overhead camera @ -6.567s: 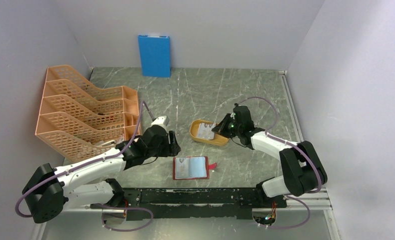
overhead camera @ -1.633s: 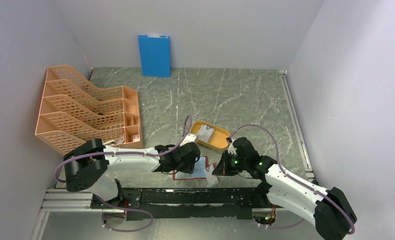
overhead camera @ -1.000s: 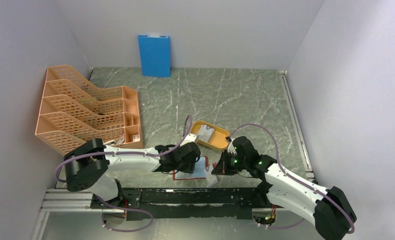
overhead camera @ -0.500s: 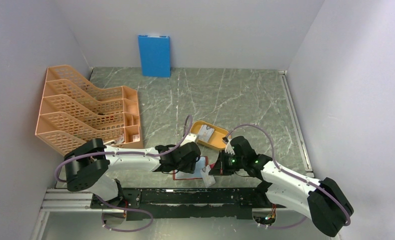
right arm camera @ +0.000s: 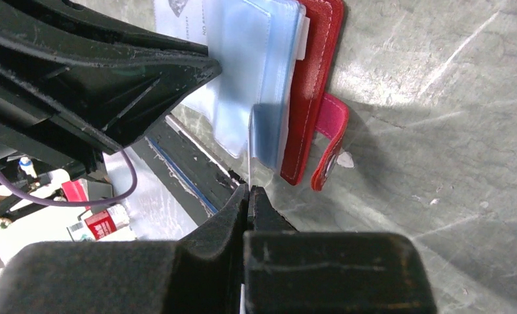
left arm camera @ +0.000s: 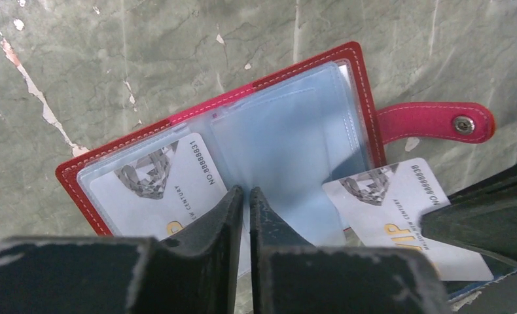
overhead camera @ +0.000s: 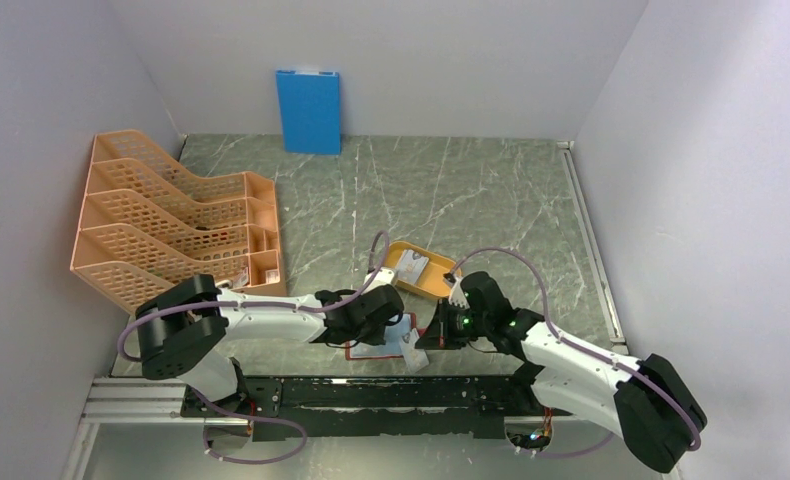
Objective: Put the credit cards into the card holder
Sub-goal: Turn over the card slot in the card holder.
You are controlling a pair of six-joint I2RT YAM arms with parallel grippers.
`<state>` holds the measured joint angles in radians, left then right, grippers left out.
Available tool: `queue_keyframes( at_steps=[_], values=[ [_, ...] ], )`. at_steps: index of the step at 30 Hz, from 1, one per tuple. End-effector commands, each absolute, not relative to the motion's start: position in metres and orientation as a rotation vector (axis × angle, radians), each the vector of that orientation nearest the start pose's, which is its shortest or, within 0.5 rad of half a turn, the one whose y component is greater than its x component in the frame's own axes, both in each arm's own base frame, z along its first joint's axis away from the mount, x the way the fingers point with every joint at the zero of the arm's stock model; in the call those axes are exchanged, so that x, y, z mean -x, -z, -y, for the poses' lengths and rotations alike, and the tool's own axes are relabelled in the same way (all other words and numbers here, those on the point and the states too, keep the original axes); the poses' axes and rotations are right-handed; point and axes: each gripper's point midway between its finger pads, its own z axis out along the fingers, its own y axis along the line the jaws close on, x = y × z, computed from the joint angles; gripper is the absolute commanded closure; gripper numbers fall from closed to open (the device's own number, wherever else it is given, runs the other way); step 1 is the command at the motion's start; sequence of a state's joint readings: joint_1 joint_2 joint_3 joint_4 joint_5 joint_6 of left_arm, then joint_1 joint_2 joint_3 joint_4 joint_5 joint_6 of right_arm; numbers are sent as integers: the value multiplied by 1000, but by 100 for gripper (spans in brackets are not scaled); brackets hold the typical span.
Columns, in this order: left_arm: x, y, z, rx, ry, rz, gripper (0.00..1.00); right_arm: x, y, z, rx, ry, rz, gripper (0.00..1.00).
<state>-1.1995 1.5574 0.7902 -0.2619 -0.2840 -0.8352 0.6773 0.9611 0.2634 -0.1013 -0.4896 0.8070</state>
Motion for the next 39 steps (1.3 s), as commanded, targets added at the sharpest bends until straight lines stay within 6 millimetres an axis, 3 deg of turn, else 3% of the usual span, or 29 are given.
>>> queue_keyframes(
  at_steps=[1, 4, 9, 23, 32, 39],
  values=[
    [-141, -8, 292, -374, 296, -2594, 89, -104, -52, -224, 134, -1194, -2625, 100],
    [-142, -6, 289, -366, 282, -2598, 95, -104, -56, -220, 130, -1175, -2615, 100],
    [-141, -4, 289, -363, 282, -2603, 95, -99, -52, -216, 120, -1176, -2623, 100],
    [-142, -4, 287, -345, 287, -2603, 95, -101, -61, -235, 132, -1314, -2600, 100],
    [-143, -15, 291, -333, 330, -2590, 95, -105, -70, -247, 140, -1392, -2564, 100],
    [-147, -38, 293, -312, 375, -2547, 83, -106, -68, -248, 131, -1385, -2569, 100]
  ],
)
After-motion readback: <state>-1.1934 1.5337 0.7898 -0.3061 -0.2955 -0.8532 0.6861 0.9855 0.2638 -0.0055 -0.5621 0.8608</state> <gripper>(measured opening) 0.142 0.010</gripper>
